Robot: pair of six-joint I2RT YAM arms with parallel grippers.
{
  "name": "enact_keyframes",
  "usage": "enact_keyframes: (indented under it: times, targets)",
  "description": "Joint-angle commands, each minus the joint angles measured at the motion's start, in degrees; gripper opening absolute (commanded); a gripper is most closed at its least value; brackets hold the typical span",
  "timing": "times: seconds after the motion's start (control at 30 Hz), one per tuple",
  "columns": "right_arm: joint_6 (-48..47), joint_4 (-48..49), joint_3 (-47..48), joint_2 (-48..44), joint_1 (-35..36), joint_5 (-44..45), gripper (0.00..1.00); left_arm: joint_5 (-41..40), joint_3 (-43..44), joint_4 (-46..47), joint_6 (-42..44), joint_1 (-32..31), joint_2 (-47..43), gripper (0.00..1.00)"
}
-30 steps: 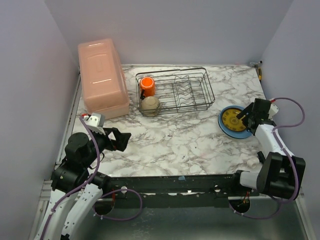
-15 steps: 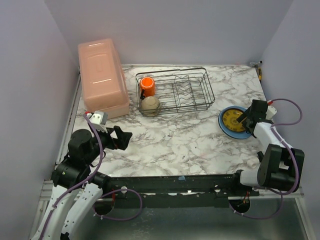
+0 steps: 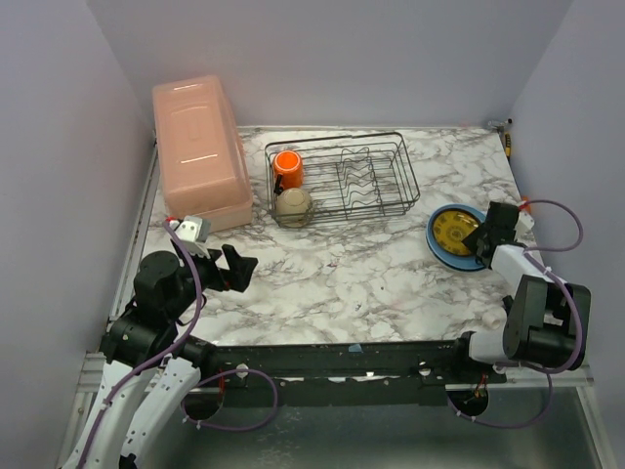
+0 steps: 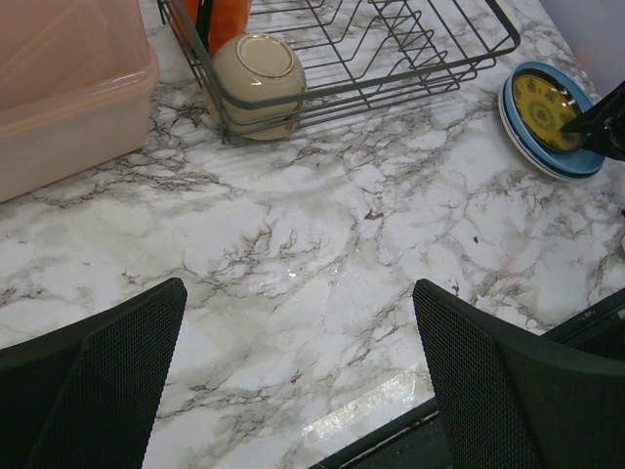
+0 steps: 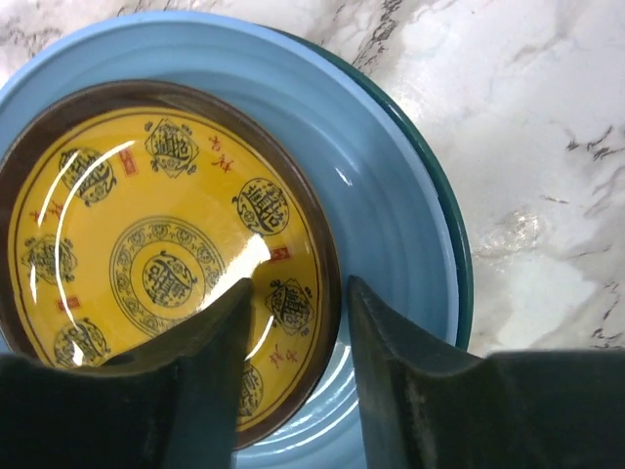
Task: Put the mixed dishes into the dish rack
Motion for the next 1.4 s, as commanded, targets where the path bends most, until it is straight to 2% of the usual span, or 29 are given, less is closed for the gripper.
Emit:
enact_keyframes:
  times: [0.0,0.27,0.3,0.4,0.7,1.1,1.37]
  targets:
    - [1.4,1.6,-3.0,1.3,-0.2,-2.0,0.41,-1.5,0.0,-0.2,0.3,0.4,-0.4,0.98]
    - [2.1,1.1,-4.7,-4.4,-0.2,2.3,0.23,-1.3,-0.1,-0.1,0.3,0.8,-0.7,0.98]
    - [2.2,1.3,-5.2,-5.7,-0.1,2.6,0.19,-0.9,-0.1,0.0,0.4,0.8,-0.5,0.98]
    - [2.2,1.2,-6.4,-10.5,-0.2,4.7,0.00,-0.1,-0.1,0.3,0.5,0.9,-0.3,0.98]
    - [2.5,-0.1,-9.0,-24.8,-0.1,8.7,0.00,2.0,-0.2,0.9,0.6,2.3,0.5,0.98]
    - [6.9,0.0,-8.9,-27.7,-0.2,-0.8,0.00,3.2,-0.4,1.4,0.5,2.5,0.2,0.98]
    - [4.2,-4.6,-3.7,-32.7,-0.2,-2.4,0.00,4.4,-0.6,1.7,0.0,2.5,0.8,0.98]
